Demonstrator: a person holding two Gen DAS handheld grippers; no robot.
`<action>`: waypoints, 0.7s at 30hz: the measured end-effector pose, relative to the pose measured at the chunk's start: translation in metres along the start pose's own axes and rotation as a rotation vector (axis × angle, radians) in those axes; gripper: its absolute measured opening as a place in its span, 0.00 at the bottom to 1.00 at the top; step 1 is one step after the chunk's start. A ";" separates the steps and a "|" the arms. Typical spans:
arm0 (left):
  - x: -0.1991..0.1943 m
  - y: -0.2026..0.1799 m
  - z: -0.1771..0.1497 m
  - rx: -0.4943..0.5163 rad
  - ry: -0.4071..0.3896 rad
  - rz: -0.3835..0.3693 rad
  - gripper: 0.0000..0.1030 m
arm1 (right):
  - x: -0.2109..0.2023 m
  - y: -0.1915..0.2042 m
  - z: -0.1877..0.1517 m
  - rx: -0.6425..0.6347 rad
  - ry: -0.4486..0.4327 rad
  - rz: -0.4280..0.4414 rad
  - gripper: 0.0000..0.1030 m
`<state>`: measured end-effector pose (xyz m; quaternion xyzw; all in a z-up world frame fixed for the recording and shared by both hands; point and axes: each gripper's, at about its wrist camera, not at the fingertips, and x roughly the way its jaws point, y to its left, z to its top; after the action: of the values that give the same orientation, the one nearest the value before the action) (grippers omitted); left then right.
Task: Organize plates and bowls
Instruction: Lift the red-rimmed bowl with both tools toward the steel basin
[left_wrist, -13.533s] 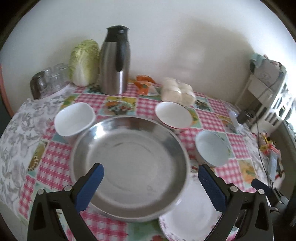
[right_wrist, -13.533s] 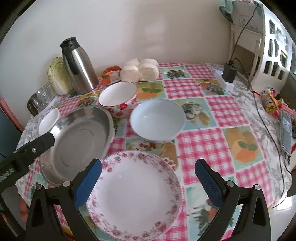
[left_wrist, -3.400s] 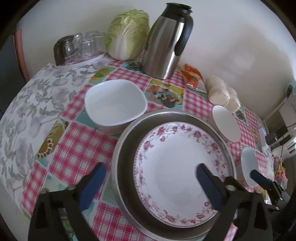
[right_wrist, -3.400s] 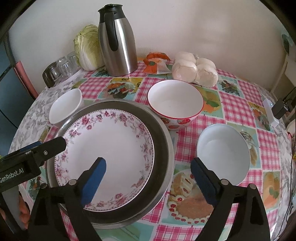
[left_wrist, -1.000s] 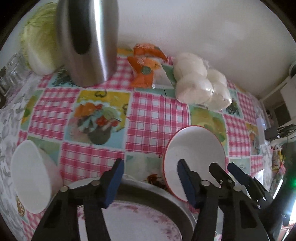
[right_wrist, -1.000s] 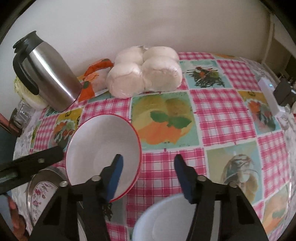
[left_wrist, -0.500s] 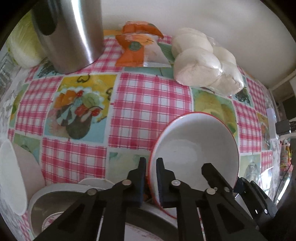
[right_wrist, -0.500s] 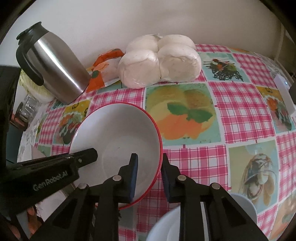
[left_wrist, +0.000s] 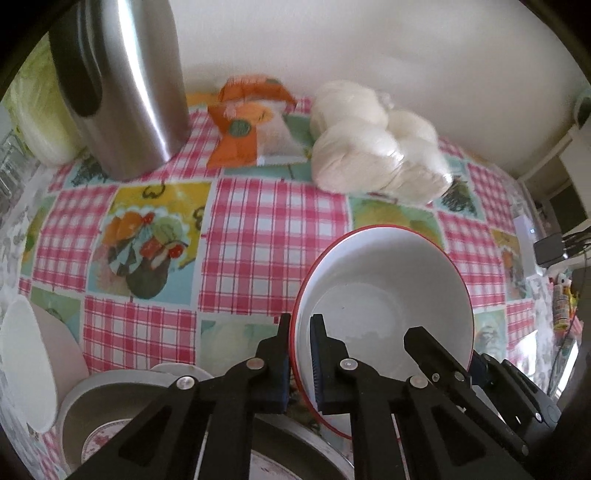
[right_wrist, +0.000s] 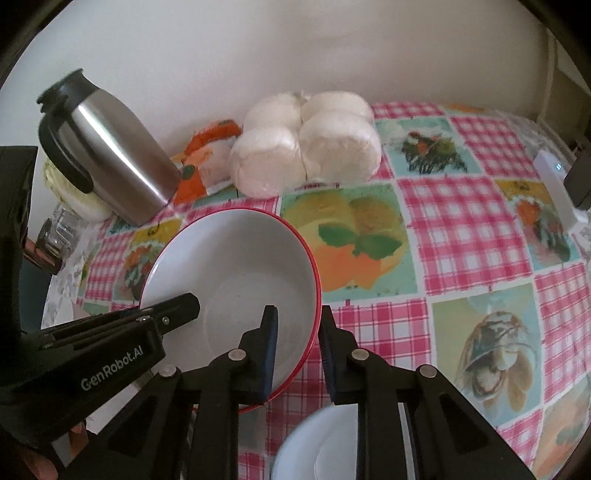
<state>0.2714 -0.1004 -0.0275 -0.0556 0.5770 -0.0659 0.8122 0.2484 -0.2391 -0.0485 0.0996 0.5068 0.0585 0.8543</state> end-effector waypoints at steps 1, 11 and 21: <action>-0.007 -0.001 -0.001 0.002 -0.014 0.000 0.11 | -0.004 0.001 0.001 -0.001 -0.007 0.002 0.22; -0.066 0.027 -0.016 -0.074 -0.125 -0.029 0.11 | -0.061 0.037 -0.002 -0.073 -0.073 0.042 0.23; -0.110 0.079 -0.068 -0.229 -0.162 -0.052 0.11 | -0.094 0.094 -0.031 -0.195 -0.041 0.050 0.23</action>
<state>0.1743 -0.0050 0.0392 -0.1680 0.5117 -0.0159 0.8425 0.1761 -0.1628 0.0393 0.0297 0.4787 0.1266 0.8683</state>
